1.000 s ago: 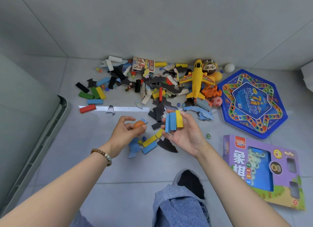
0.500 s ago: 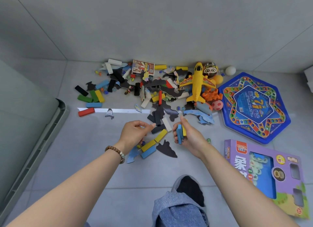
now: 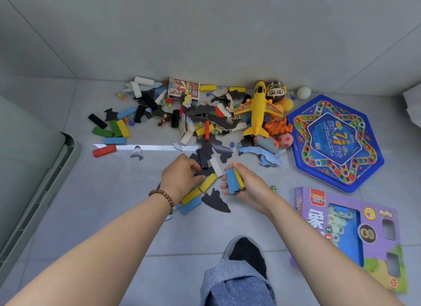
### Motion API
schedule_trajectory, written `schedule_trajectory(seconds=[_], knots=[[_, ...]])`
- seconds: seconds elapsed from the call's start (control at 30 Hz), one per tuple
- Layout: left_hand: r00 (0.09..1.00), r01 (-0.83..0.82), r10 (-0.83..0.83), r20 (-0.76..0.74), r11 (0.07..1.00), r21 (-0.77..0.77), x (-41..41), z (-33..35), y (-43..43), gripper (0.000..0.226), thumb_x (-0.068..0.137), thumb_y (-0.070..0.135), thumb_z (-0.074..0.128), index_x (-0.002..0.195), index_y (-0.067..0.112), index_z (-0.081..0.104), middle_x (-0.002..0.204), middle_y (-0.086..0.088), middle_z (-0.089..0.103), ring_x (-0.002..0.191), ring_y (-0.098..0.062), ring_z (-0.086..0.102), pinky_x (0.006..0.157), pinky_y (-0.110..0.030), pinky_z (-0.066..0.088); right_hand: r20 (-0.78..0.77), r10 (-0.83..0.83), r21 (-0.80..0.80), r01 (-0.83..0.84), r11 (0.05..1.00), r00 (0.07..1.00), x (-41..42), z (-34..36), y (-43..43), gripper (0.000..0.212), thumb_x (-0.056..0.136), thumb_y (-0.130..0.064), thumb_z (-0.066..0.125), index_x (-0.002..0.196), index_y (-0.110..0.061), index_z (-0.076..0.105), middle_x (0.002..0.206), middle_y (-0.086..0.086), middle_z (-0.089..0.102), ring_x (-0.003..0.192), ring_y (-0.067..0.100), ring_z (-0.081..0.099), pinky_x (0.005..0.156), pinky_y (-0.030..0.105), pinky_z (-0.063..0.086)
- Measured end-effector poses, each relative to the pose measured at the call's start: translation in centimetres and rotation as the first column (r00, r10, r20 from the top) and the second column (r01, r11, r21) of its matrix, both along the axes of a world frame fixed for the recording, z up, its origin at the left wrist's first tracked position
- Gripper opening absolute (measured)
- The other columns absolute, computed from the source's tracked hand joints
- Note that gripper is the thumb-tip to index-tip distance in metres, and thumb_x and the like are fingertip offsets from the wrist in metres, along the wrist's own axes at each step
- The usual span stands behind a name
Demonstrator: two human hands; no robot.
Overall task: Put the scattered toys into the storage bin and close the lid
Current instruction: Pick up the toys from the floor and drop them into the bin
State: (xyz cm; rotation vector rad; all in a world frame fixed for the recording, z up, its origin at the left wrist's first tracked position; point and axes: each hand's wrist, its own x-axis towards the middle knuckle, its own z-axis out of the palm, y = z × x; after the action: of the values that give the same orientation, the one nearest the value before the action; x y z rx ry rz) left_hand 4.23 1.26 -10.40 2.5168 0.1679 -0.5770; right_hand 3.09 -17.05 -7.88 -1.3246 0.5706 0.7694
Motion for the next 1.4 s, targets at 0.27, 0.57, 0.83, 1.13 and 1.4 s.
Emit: schedule_trajectory(seconds=[0.27,0.57,0.83,1.13,1.4], knots=[[0.979,-0.169,0.112,-0.170,0.915,-0.367,-0.1,0.7,1.7,0.023,0.086,0.029,0.066,0.104,0.016,0.060,0.095,-0.004,0.068,0.081,-0.018,0.063,0.071,-0.032,0.054,0.054,0.001,-0.165,0.008,0.986,0.999,-0.2,-0.5,-0.3,0.027,0.086,-0.030,0.066,0.073,-0.014,0.048,0.068,0.002,0.052,0.053,0.013,0.048,0.050,0.023,0.045],[0.669,-0.741,0.236,-0.704,0.274,-0.613,-1.5,2.2,4.4,0.036,0.094,0.014,0.055,0.129,0.017,0.051,0.083,-0.005,0.060,0.066,-0.011,0.061,0.054,-0.018,0.053,0.217,0.098,-0.485,0.020,0.874,0.971,1.2,-1.5,1.9,0.027,0.075,-0.031,0.077,0.092,-0.013,0.065,0.093,-0.003,0.061,0.072,0.010,0.056,0.056,0.019,0.043],[0.649,-0.758,0.184,-0.738,0.227,-0.611,-1.5,3.0,5.4,0.017,0.093,0.008,0.054,0.108,0.016,0.052,0.088,-0.002,0.074,0.066,-0.014,0.069,0.049,-0.021,0.055,0.121,0.411,-0.836,-0.131,0.532,0.904,2.3,-2.6,3.5,0.025,0.077,-0.038,0.073,0.088,-0.020,0.058,0.093,-0.007,0.054,0.084,0.013,0.052,0.067,0.026,0.038],[0.775,-0.587,0.167,-0.610,0.548,-0.595,-2.1,2.7,5.4,0.015,0.086,0.022,0.067,0.101,0.019,0.067,0.072,0.001,0.062,0.059,-0.008,0.065,0.051,-0.018,0.051,0.101,-0.160,0.027,0.158,0.987,0.982,0.7,0.0,2.1,0.022,0.092,-0.022,0.057,0.111,-0.013,0.061,0.105,0.004,0.071,0.041,0.008,0.032,0.041,0.017,0.028],[0.835,-0.412,0.120,-0.537,0.784,-0.465,-3.0,1.6,5.1,0.028,0.074,0.022,0.080,0.099,0.015,0.070,0.064,0.005,0.064,0.053,-0.013,0.061,0.046,-0.019,0.048,0.098,0.123,-0.089,-0.114,0.990,0.988,0.3,-0.5,1.7,0.008,0.085,-0.021,0.066,0.088,-0.017,0.059,0.086,0.002,0.067,0.042,0.009,0.034,0.042,0.017,0.031]])
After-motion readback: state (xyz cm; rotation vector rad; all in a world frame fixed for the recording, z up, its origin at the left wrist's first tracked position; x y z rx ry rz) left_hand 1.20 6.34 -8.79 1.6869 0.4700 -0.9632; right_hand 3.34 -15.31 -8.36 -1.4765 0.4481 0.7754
